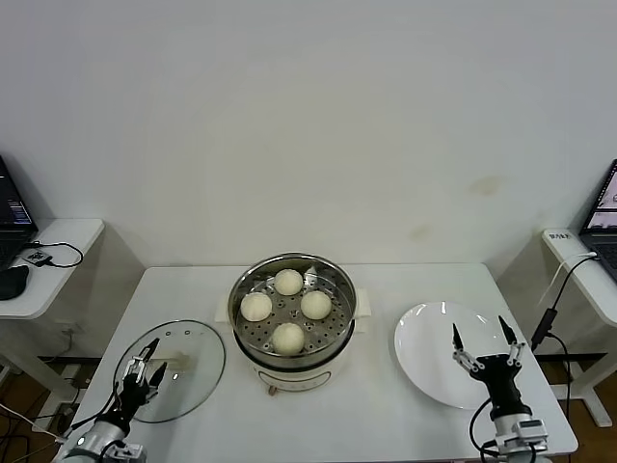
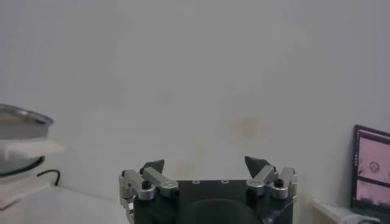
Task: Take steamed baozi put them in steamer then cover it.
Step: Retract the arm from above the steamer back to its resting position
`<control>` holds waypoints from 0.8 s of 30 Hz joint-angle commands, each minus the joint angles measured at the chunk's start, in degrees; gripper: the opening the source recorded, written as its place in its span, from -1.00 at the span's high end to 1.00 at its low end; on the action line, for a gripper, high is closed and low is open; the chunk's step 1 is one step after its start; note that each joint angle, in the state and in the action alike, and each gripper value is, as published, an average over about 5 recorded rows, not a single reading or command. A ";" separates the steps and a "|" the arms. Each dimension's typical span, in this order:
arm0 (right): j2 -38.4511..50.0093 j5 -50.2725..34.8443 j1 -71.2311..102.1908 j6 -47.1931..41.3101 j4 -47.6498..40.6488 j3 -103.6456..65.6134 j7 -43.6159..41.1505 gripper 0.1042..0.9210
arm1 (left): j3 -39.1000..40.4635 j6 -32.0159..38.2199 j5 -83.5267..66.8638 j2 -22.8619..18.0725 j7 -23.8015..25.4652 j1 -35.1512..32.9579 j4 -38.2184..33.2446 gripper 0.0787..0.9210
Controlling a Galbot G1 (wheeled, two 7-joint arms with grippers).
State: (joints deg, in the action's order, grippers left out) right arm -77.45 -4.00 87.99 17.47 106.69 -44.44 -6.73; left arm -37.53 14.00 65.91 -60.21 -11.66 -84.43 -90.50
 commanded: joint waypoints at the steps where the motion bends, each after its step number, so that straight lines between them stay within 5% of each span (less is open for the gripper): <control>1: -0.95 1.09 0.69 0.52 -0.04 0.17 -0.12 -0.76 | 2.42 -0.32 0.29 0.51 0.84 6.34 4.20 -0.77; 24: -1.54 2.29 1.71 1.23 -0.27 0.90 -0.41 -0.76 | 3.93 -0.45 -0.53 -0.85 -0.54 11.28 10.99 -0.68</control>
State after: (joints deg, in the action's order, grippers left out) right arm -78.92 -1.90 89.59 18.61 106.48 -43.59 -7.13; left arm -33.94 13.55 65.35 -61.03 -11.78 -74.64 -81.27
